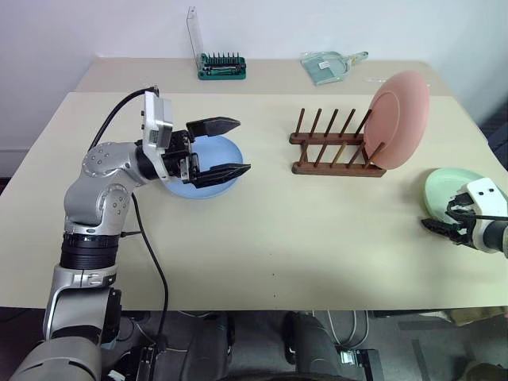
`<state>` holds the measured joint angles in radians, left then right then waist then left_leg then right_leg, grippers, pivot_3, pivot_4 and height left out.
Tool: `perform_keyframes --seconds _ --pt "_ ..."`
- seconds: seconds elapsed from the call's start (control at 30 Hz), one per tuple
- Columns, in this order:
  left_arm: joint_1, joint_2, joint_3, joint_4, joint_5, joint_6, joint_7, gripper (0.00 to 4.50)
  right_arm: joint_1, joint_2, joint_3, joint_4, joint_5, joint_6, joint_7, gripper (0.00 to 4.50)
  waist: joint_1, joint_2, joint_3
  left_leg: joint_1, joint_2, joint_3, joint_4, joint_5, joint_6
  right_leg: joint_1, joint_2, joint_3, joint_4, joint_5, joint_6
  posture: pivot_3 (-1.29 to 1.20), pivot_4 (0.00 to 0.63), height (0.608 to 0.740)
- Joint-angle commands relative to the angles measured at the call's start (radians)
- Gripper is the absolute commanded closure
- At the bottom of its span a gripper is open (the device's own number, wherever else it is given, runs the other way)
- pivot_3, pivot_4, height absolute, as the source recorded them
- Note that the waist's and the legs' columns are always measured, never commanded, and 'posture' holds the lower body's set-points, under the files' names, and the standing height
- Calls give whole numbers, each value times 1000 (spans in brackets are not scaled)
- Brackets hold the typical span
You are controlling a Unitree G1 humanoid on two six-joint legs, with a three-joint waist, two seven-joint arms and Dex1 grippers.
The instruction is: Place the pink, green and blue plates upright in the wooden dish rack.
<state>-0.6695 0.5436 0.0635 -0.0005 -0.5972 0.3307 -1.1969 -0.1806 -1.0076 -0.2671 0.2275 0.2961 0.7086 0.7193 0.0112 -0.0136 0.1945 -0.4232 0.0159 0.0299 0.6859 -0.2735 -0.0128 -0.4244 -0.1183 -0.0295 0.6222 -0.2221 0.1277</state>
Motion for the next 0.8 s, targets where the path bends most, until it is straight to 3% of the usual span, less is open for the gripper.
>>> perform_keyframes --seconds 0.03,0.1,0.23,0.4,0.47,0.6,0.7,0.8 --pt "-6 11 16 -26 1 -16 7 0 -56 -8 -17 12 -15 -16 -16 3494 0 0 0 0 0 0 0 0 0 0 0 0 0 0 0 0 150 724" --pt "-11 10 15 -21 0 -13 12 0 -123 6 -49 41 0 -20 -47 4455 -1 0 0 0 0 0 0 0 0 0 0 0 0 0 0 0 150 724" --pt "-21 6 14 -12 1 -13 21 0 -284 -6 -78 172 -79 -138 -215 4455 -4 0 0 0 0 0 0 0 0 0 0 0 0 0 0 0 150 724" --pt "-35 1 16 4 2 -17 35 0 -548 -5 -132 346 -107 -455 -376 4455 -3 1 1 -1 0 1 -1 0 0 0 0 0 -2 0 0 0 150 724" --pt "-38 -3 17 11 6 -25 43 0 -713 94 -195 254 67 -546 -287 4455 -15 2 1 0 0 1 -2 0 0 -1 0 0 -2 0 0 0 150 724" --pt "-42 -8 21 18 3 -29 55 0 -848 251 -311 34 465 -346 -135 4455 -31 3 1 1 1 -1 -4 1 -2 -1 2 -1 0 0 0 0 150 724" --pt "-38 -10 25 18 5 -31 62 0 -885 319 -337 -70 668 -213 -145 4455 -13 3 1 -1 2 -3 -3 1 -2 -1 2 -3 2 0 0 0 150 724" --pt "-27 -9 28 11 2 -29 73 0 -878 374 -379 -97 980 27 -239 4455 1 2 1 -3 0 -1 0 0 0 0 -1 -2 0 0 0 0 150 724"
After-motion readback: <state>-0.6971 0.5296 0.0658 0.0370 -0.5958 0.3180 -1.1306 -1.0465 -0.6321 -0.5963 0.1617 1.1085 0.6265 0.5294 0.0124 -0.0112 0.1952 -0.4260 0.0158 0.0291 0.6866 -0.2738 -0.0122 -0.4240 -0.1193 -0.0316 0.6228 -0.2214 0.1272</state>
